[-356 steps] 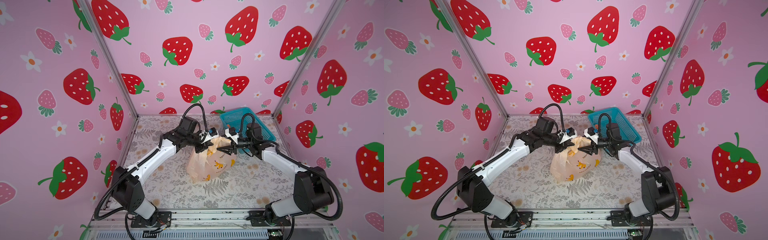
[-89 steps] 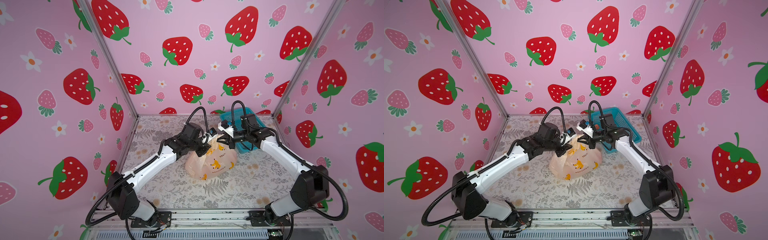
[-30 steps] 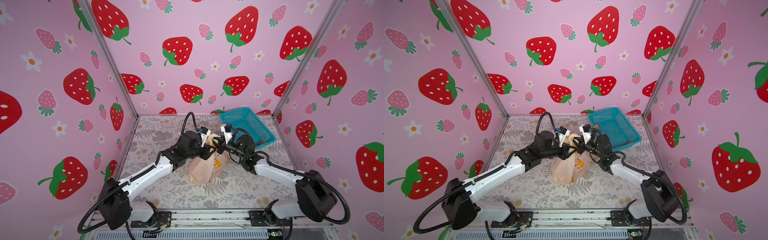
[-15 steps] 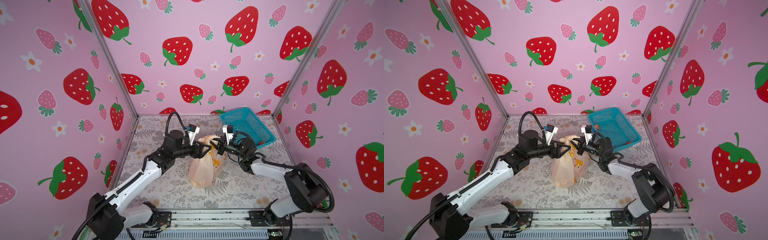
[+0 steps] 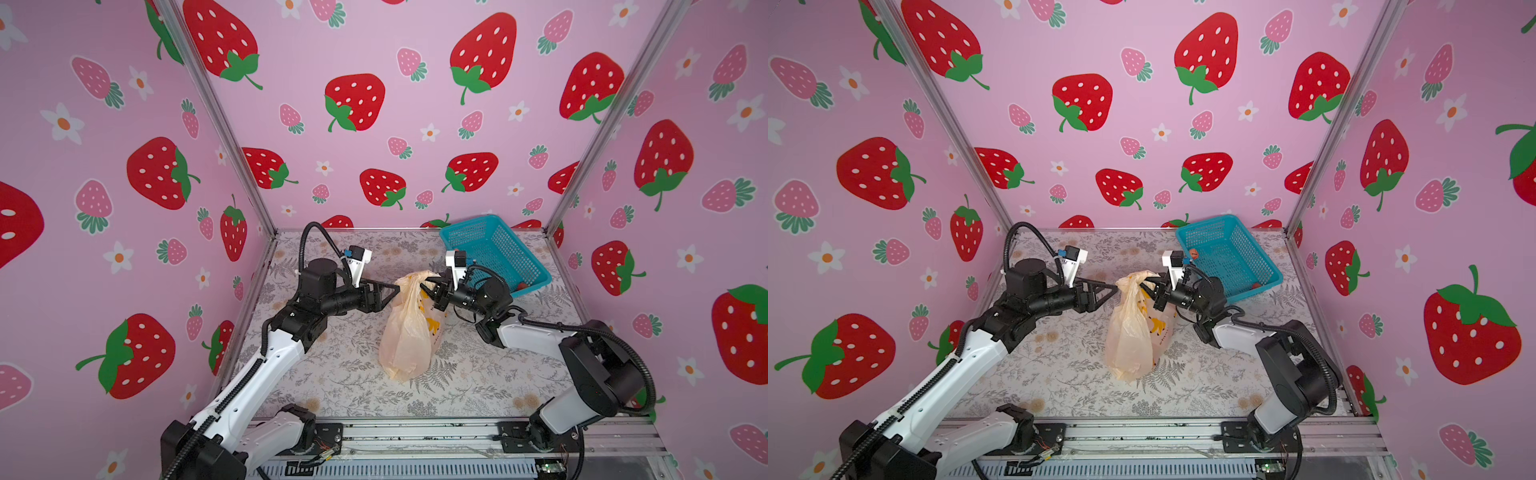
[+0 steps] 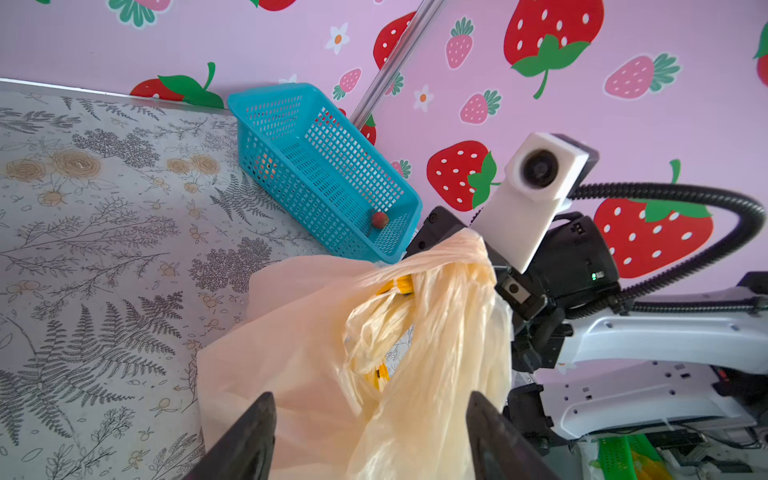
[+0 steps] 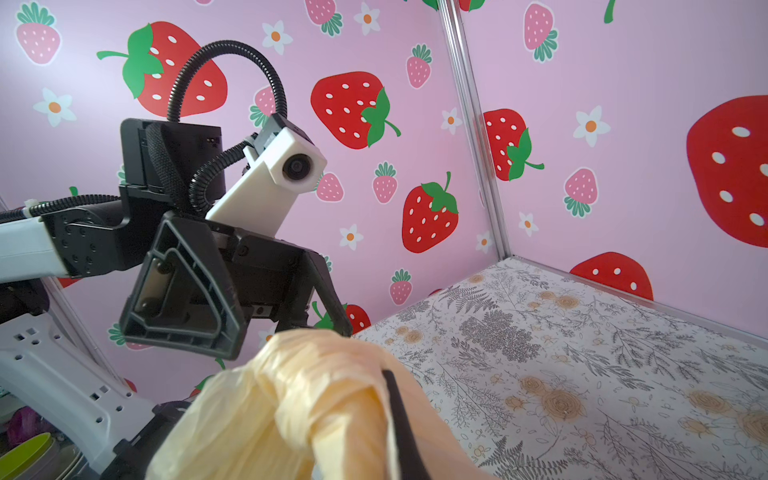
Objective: Place the fake fruits into the plastic bag and tie a complex knot
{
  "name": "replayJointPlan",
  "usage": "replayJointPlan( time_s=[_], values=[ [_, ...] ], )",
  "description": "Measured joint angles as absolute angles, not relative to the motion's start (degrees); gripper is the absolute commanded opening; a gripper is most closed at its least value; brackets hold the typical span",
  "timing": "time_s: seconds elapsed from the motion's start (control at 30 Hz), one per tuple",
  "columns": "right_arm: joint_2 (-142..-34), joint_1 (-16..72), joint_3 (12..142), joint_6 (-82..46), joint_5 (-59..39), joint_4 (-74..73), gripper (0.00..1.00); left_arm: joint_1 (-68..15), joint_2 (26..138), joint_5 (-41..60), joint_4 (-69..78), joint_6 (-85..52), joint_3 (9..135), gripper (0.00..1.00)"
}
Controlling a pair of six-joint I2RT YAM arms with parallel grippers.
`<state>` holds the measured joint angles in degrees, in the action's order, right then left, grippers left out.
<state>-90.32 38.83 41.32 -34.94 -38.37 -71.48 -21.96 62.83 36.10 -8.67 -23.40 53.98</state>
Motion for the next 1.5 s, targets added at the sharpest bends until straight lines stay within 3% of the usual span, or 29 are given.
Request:
replayJointPlan(
  time_s=[0.7,1.1,1.13,1.3,1.5],
  values=[
    [-90.32,38.89,41.89,-34.35,-39.72,-70.41,0.00,-23.73,71.05,39.64,-8.82,-22.20,57.63,0.31],
    [-90.32,39.00,42.04,-33.32,-39.72,-69.36,0.00,-23.75,71.05,39.68,-8.80,-21.23,58.61,0.07],
    [-90.32,39.00,42.04,-33.21,-39.72,-69.30,0.00,-23.75,71.05,39.66,-8.82,-21.28,58.63,0.01],
    [-90.30,39.05,42.13,-32.27,-39.53,-68.49,0.00,-23.79,71.05,38.98,-10.02,-21.10,59.24,0.00],
    [-89.62,38.98,43.13,-28.51,-38.96,-63.00,0.28,-23.79,71.05,38.09,-11.14,-21.54,60.18,0.00]
  ],
)
